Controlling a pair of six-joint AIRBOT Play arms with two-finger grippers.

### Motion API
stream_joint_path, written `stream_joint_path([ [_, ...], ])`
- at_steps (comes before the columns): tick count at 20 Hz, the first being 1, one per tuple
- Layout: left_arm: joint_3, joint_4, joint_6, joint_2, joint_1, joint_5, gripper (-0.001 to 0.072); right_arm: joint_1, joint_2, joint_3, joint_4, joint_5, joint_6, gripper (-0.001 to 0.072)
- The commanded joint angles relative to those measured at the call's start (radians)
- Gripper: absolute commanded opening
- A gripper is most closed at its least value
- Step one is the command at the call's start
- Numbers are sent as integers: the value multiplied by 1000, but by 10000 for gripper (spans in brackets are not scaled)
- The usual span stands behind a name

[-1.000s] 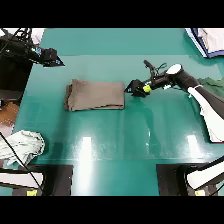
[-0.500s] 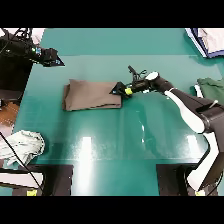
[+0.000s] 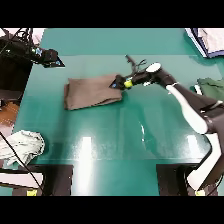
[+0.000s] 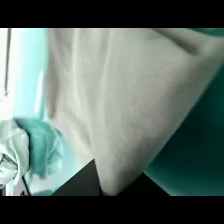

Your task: Fold the shirts.

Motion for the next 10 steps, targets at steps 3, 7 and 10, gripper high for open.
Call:
stream_joint_path([
  [3,0,0,-1,0,-95,30,26,-286,256,-132,-59,14,6,16],
  [7,0,-1,-9,0,-195,79,26,-579,396,-196,-112,14,6,15],
  [10,0,-1,-8,0,-258,113,26,-756,429,-196,-163,11,2,15],
])
